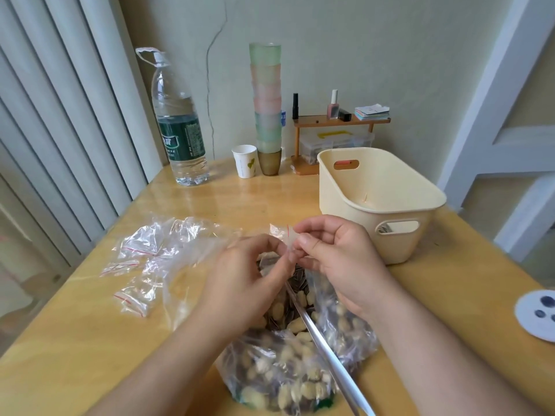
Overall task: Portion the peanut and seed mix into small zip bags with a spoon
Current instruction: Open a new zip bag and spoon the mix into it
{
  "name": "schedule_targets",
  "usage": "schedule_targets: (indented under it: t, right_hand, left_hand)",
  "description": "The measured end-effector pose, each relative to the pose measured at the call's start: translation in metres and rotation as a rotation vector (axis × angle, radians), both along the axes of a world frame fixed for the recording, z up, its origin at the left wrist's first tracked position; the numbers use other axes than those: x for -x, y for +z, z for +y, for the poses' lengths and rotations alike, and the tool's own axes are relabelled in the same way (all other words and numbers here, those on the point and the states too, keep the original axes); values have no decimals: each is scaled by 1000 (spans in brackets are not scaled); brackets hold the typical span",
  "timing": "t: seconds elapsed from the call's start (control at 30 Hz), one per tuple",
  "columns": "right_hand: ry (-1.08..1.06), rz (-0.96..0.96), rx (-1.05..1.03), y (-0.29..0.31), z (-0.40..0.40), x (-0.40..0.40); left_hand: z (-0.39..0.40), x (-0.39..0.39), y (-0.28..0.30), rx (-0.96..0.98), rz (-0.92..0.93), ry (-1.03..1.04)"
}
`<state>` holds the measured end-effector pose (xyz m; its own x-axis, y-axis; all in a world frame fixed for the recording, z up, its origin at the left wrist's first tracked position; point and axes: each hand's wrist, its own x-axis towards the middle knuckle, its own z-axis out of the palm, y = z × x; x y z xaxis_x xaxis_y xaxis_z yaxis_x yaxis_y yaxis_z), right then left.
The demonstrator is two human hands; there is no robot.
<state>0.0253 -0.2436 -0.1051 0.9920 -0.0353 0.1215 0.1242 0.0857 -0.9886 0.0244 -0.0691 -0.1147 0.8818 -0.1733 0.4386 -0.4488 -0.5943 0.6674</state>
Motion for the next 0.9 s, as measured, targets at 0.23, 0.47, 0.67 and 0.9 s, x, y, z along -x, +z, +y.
schedule_targets:
  t: [0.23,0.47,0.67,0.9]
  right_hand:
    - [12,-93,181,-2,-2,2]
    - [-69,-159,397,-4,1,4]
    - [46,-105,227,2,-1,7]
    - [66,-151,192,6,-2,5]
  left_hand:
    - [-8,2,-3,54,-108,70]
    - [-3,2,0,49,-117,118]
    - [-5,4,6,372,182,-85]
    - [-5,3,6,733,453,-294]
